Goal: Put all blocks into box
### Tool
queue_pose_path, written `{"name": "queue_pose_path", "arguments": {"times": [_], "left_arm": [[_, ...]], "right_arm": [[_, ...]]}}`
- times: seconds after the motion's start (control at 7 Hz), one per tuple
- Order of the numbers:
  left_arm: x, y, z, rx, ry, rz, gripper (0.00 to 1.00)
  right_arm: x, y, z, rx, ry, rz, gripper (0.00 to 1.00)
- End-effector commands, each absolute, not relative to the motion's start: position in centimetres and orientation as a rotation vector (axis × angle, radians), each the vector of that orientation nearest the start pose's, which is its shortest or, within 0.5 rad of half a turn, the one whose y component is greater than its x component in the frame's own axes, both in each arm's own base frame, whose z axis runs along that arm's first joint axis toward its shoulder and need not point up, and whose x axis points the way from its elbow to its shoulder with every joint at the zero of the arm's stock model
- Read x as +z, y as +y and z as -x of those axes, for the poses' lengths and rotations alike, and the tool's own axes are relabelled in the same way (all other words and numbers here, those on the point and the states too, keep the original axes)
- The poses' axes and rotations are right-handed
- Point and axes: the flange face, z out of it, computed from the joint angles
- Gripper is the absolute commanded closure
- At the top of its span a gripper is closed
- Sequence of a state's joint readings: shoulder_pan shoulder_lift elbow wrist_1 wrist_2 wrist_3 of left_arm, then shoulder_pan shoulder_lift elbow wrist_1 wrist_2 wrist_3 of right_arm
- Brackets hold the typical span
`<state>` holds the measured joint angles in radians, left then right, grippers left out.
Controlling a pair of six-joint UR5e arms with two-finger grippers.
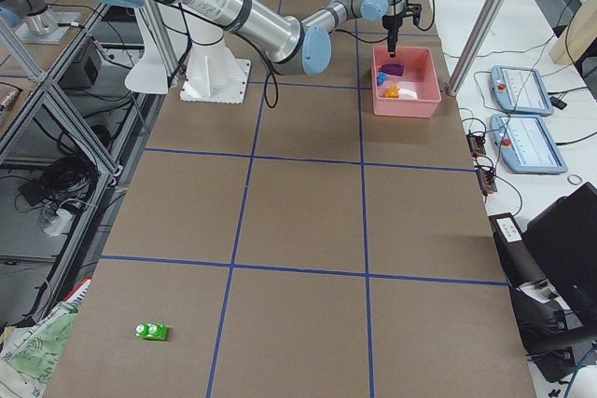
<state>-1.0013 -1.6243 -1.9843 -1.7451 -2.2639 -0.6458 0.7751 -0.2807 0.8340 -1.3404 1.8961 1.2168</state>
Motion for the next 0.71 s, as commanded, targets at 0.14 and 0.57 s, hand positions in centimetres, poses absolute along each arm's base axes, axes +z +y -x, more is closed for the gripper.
{"name": "queue_pose_path", "arguments": {"times": [0.14, 0.57], "left_arm": [[45.2, -38.4, -17.8, 0.271, 0.852, -0.108, 0.0], [51.0, -28.7, -20.0, 0.477, 0.766, -0.177, 0.0]], "right_arm": [[11.3, -65.9, 43.9, 0.11, -0.78, -0.127, 0.01], [23.1, -58.2, 29.8, -0.002, -0.778, -0.151, 0.01]]}}
